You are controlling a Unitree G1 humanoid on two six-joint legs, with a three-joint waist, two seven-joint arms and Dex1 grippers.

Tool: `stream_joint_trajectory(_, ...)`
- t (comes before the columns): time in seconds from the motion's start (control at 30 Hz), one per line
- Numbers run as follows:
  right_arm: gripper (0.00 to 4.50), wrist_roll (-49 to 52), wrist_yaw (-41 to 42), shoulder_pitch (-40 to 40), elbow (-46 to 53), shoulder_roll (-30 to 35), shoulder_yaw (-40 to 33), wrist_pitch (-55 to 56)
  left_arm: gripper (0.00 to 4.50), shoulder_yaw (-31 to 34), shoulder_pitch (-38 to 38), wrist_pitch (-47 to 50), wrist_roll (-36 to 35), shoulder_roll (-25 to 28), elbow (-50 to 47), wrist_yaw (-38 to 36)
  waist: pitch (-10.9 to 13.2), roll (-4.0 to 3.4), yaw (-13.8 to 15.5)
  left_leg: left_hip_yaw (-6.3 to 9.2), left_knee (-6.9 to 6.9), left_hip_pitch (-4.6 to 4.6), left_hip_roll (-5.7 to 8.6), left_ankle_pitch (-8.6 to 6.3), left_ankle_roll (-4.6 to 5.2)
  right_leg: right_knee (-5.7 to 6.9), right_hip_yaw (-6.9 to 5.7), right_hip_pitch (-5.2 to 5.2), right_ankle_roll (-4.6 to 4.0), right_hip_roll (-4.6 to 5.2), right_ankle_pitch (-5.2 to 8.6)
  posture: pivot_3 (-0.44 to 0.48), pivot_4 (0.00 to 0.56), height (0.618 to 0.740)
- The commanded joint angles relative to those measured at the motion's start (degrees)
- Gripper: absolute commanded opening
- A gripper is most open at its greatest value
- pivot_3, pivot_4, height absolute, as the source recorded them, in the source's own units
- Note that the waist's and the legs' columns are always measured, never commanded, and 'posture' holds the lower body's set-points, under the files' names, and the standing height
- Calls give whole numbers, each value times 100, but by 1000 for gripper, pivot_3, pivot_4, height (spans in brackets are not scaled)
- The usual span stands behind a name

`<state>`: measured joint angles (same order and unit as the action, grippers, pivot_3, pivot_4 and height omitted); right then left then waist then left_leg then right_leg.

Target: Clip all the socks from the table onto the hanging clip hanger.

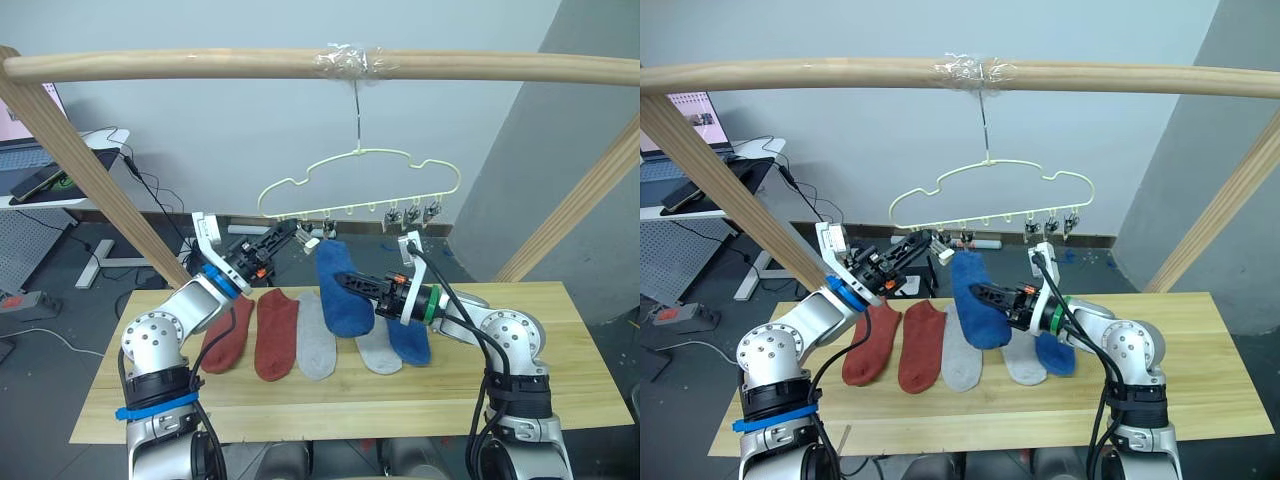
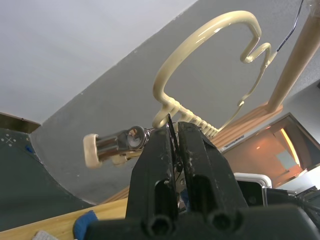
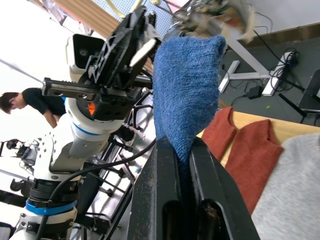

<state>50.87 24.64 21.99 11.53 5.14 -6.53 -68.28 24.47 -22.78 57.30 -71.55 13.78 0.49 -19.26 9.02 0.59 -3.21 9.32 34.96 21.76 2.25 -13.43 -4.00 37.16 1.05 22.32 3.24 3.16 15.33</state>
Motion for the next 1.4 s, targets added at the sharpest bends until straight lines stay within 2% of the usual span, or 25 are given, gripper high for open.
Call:
stream_joint_trajectory(0.03,47,87,-17,180,12,-98,96,114,0,-43,-36,-82,-106,29,-240,-66,0,0,-1,0,1,0,0,-1,1,0,0,0,0,0,0,-43,117,740)
stream_joint_trajectory(0.3,47,269,-310,492,-166,-473,-51,92,0,-140,-70,-124,-61,25,-234,-145,0,0,-3,1,3,0,0,0,1,4,0,1,-1,-1,0,-41,123,740)
stream_joint_trajectory(0.53,47,148,-335,522,-252,-419,86,198,0,-250,27,-289,107,69,-371,-343,0,0,-2,1,3,0,0,0,2,4,0,1,-1,0,-1,-35,122,740)
stream_joint_trajectory(0.83,0,-165,-178,483,-253,-334,502,512,2738,-223,208,-328,181,289,-550,-365,0,0,-11,0,3,-2,-1,-1,2,6,1,1,-1,-1,-1,-28,123,740)
stream_joint_trajectory(1.03,0,168,-132,635,-514,-577,416,295,4481,-30,709,-165,15,899,-1107,-380,0,0,-18,-1,2,-2,-3,-1,3,7,3,4,-2,-2,-1,-13,126,740)
stream_joint_trajectory(1.17,1162,344,-189,708,-815,-767,349,52,4500,-156,904,-201,114,1160,-1319,-538,1,-1,3,1,2,-3,-3,-1,3,10,2,4,-4,-3,-2,-5,126,740)
stream_joint_trajectory(1.2,1467,199,-140,711,-898,-713,471,96,4500,-256,923,-317,350,1201,-1355,-514,0,0,24,1,2,-3,-2,-1,3,10,2,4,-4,-3,-2,10,125,740)
stream_joint_trajectory(1.3,2584,-104,-37,716,-1090,-567,683,287,4500,-449,995,-592,830,1271,-1431,-562,0,0,70,1,2,-3,0,-1,3,10,1,2,-5,-2,-3,18,124,740)
stream_joint_trajectory(1.4,3652,-430,72,693,-1122,-352,842,591,4500,-505,1109,-717,975,1270,-1555,-631,0,0,87,0,2,-3,0,-1,3,9,1,3,-6,-3,-3,18,124,740)
